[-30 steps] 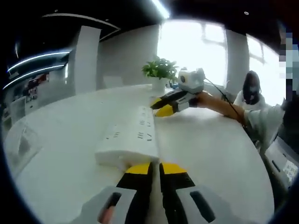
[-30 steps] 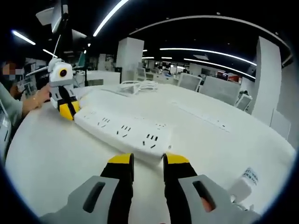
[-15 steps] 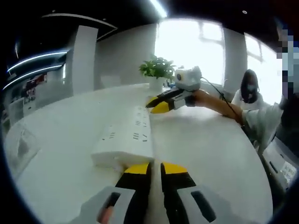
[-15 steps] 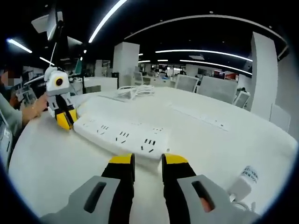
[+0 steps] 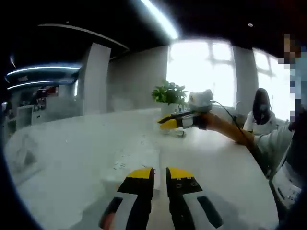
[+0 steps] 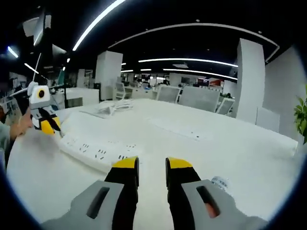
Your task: Straighten the power strip on the desk, plug the charger into it
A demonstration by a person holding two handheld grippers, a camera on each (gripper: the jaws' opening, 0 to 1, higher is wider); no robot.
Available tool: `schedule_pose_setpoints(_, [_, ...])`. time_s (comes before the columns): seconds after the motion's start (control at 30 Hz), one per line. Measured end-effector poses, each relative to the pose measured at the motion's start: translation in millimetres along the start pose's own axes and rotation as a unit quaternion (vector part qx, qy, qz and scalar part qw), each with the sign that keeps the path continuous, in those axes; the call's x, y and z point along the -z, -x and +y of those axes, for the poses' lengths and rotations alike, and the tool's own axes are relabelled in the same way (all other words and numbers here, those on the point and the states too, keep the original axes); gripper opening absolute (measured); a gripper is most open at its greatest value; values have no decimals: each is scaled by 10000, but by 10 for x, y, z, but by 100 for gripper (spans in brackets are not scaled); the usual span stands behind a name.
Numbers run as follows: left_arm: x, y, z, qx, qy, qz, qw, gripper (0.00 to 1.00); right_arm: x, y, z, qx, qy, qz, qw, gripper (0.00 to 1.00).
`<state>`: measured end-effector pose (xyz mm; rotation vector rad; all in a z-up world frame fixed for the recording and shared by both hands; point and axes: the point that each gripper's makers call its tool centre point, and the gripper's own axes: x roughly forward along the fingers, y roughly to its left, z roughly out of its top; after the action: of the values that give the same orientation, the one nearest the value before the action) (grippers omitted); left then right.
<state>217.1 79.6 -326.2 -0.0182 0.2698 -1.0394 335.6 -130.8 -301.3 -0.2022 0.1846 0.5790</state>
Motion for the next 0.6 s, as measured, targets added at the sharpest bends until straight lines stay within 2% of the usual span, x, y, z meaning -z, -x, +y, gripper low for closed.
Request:
schedule_pose_setpoints(0.1, [-46, 24, 59, -138, 187, -136, 9996, 10, -16, 85, -221, 505, -98, -5, 9987, 22])
schedule_pose_setpoints(0.2, [-60, 37, 90, -213, 257, -171, 9993, 14, 7, 129, -317, 758, -236, 16, 9968, 22])
schedule_pose_setpoints(0.23, [-67, 44, 117, -296, 277, -191, 9990, 14, 22, 158, -367, 938, -198, 34, 9954, 22])
schedule_pose_setpoints(0.37, [-79, 47, 130, -363, 279, -228, 9987, 15, 49, 204, -467, 1268, -73, 115, 9918, 22])
schedule_pose_setpoints(0.5, [-71, 21, 56, -109, 509, -261, 9983, 15, 96, 218, -508, 1409, -176, 161, 9897, 22])
schedule_pose_setpoints(0.6, [-61, 11, 38, -56, 578, -257, 9980, 15, 149, 235, -592, 1648, -76, 253, 9860, 22])
